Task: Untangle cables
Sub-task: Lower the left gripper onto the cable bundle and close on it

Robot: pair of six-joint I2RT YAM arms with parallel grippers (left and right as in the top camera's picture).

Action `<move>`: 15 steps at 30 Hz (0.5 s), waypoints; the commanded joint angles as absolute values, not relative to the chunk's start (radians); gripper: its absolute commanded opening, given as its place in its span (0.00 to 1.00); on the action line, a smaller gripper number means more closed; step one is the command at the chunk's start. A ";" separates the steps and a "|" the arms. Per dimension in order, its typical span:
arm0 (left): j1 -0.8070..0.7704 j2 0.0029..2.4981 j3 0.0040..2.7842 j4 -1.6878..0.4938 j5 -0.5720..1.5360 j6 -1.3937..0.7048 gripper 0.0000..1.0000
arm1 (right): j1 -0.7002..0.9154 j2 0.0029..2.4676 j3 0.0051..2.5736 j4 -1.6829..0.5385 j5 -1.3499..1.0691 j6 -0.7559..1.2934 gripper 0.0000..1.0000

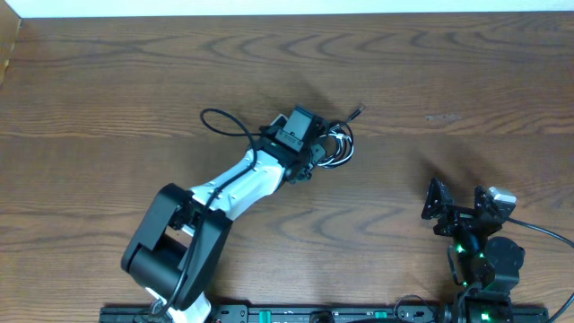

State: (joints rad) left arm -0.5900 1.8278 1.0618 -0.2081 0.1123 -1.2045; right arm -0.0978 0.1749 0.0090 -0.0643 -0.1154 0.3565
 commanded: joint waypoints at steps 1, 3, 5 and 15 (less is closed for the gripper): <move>-0.611 1.872 1.051 -0.200 0.093 -1.229 0.39 | -0.103 0.177 0.006 -0.067 -0.118 0.369 0.99; -0.613 1.898 1.051 -0.193 0.093 -1.262 0.36 | -0.103 0.177 0.006 -0.067 -0.118 0.369 0.99; -0.613 1.923 1.051 -0.173 0.093 -1.262 0.31 | -0.103 0.177 0.006 -0.066 -0.118 0.370 0.99; -0.598 1.917 1.052 -0.145 0.124 -1.008 0.07 | -0.103 0.177 0.006 -0.063 -0.124 0.427 0.99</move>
State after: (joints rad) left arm -0.6113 1.8980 1.0622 -0.1482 0.1131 -1.2037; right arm -0.0978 0.1749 0.0090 -0.0628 -0.1158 0.3798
